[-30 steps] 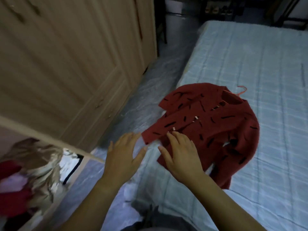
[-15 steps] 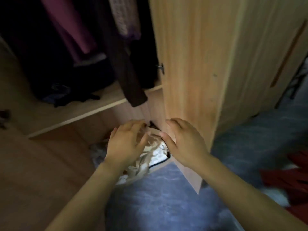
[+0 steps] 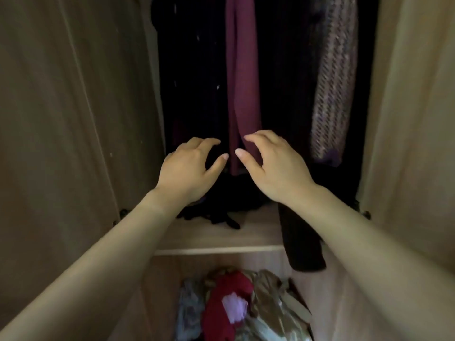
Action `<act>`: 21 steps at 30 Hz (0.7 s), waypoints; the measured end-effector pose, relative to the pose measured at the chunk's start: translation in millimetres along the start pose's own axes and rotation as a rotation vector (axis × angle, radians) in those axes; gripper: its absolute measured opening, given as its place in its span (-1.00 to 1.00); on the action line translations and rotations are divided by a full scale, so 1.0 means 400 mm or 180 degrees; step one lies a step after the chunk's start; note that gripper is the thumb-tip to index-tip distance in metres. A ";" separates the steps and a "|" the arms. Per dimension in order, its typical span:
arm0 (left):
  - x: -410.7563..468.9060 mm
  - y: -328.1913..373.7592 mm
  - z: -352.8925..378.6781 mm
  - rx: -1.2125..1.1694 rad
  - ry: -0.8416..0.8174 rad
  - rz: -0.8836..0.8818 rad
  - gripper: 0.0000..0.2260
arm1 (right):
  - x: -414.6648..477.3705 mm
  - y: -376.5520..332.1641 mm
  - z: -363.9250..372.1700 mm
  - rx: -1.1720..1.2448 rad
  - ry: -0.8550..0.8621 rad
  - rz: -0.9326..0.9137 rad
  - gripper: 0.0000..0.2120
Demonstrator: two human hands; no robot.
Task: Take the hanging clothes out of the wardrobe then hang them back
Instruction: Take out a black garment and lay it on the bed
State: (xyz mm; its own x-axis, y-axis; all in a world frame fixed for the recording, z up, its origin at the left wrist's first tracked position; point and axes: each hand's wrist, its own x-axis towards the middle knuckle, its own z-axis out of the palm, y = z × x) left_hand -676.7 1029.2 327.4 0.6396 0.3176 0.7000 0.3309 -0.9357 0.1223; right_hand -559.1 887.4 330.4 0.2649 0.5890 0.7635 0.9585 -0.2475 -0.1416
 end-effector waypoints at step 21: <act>0.842 -0.383 -0.063 -0.0021 0.1025 0.0028 -0.57 | 1.091 0.108 0.035 -0.0120 0.1697 -0.1324 -0.60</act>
State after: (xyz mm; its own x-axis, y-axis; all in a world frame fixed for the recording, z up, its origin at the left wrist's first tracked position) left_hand -529.4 1275.7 562.2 0.3897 0.2458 0.8875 0.3212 -0.9395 0.1191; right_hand -400.7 1144.6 648.6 -0.2228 0.1834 0.9575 0.9625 -0.1147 0.2460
